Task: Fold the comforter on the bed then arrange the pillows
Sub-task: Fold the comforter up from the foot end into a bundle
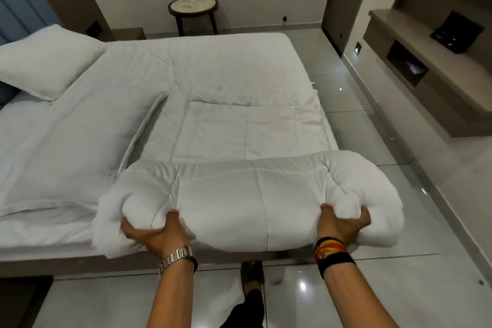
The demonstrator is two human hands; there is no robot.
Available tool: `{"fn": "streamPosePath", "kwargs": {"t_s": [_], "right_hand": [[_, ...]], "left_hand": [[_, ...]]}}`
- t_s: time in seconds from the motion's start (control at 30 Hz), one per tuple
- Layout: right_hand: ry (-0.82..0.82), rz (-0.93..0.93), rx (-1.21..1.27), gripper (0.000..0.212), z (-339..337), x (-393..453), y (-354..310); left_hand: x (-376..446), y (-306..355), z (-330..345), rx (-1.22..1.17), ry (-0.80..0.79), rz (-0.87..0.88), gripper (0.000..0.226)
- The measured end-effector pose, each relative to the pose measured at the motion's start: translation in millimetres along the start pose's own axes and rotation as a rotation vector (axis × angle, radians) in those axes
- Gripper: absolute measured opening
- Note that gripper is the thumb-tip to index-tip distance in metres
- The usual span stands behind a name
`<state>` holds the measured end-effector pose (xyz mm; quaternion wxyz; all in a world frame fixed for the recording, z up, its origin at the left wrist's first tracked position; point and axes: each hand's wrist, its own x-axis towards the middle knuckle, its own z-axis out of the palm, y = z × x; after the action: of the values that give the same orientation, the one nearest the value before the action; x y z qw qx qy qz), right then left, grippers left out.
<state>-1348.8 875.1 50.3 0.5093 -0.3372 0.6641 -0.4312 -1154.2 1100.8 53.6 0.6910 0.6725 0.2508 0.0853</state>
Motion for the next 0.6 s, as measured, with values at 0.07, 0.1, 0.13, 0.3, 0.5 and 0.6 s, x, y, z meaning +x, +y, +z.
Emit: {"fn": "streamPosePath", "kwargs": {"t_s": [0.07,0.1,0.13,0.3,0.5,0.6], "right_hand": [[-0.064,-0.060,-0.025,0.089,20,10,-22],[-0.116,-0.083,-0.061,0.087,34,17,-34],[-0.178,-0.118,-0.114,0.084,51,24,-45],[-0.390,-0.743,-0.629,0.071,149,69,-65],[-0.415,-1.198,-1.130,0.092,279,141,-47],[-0.387,-1.182,-1.269,0.095,331,180,-31]], "left_hand": [[3,14,24,-0.006,-0.141,0.077,0.107],[7,20,41,0.013,-0.216,0.126,0.104],[13,24,63,0.046,-0.286,0.171,0.102],[62,18,175,0.324,-0.619,0.430,0.079],[135,-28,296,0.856,-0.719,0.914,0.077],[162,-54,349,1.065,-0.728,0.974,0.075]]}}
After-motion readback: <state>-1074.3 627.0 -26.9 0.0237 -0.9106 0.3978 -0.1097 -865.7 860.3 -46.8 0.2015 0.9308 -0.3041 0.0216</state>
